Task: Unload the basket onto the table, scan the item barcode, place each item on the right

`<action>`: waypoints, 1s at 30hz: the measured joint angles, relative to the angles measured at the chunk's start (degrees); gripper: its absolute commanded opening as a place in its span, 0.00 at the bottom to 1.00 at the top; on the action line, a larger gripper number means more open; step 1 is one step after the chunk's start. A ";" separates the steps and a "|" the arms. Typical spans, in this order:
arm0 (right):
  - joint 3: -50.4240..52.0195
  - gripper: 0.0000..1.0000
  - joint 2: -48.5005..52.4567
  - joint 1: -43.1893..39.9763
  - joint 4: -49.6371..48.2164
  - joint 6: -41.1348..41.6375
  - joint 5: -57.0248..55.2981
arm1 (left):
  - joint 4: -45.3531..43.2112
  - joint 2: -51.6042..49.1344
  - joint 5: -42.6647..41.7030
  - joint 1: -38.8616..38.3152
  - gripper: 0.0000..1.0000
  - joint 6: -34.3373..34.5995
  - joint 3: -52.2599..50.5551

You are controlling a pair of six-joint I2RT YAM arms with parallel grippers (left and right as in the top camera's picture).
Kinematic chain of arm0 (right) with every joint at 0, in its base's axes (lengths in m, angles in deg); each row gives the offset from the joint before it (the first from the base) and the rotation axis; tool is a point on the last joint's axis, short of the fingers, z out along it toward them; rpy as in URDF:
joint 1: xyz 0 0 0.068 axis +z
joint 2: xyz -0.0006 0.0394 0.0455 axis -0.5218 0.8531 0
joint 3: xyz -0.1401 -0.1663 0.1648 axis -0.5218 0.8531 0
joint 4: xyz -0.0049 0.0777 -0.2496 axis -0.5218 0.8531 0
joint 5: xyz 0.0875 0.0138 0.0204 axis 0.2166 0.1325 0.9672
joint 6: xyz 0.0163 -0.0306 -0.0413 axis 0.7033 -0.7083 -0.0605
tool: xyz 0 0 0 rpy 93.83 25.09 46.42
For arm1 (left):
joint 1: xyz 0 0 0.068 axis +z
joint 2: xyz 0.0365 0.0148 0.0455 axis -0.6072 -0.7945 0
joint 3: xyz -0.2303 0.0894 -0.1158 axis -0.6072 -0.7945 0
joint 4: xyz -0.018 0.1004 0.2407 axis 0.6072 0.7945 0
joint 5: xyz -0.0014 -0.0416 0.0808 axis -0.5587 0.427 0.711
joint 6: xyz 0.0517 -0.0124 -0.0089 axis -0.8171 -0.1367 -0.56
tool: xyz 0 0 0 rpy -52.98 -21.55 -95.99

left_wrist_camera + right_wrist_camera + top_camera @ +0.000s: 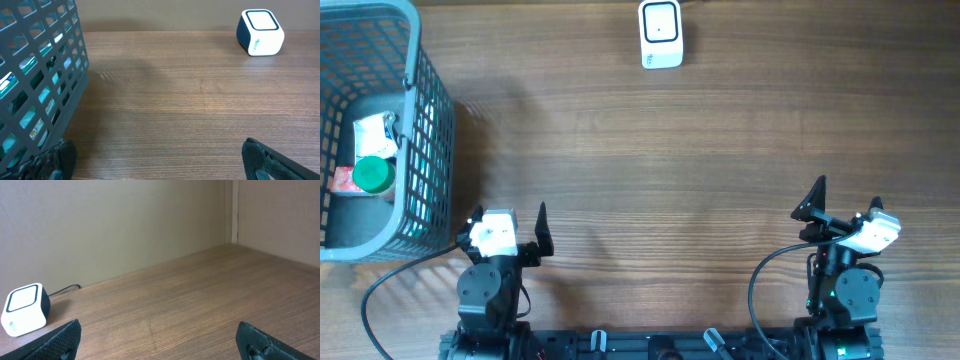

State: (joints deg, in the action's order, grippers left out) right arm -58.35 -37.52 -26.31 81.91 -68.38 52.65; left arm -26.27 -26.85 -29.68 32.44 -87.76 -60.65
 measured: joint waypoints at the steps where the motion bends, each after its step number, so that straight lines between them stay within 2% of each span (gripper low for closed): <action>1: 0.00 1.00 0.00 0.00 0.00 0.00 0.02 | 0.02 0.00 0.00 0.00 1.00 0.00 0.00; 30: 0.00 1.00 0.00 0.00 0.02 0.00 0.00 | 0.02 0.00 -0.15 -0.72 1.00 0.00 0.00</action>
State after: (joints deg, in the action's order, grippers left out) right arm -58.35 -37.52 -26.31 81.94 -68.38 52.65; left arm -26.24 -26.85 -29.83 31.72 -87.76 -60.65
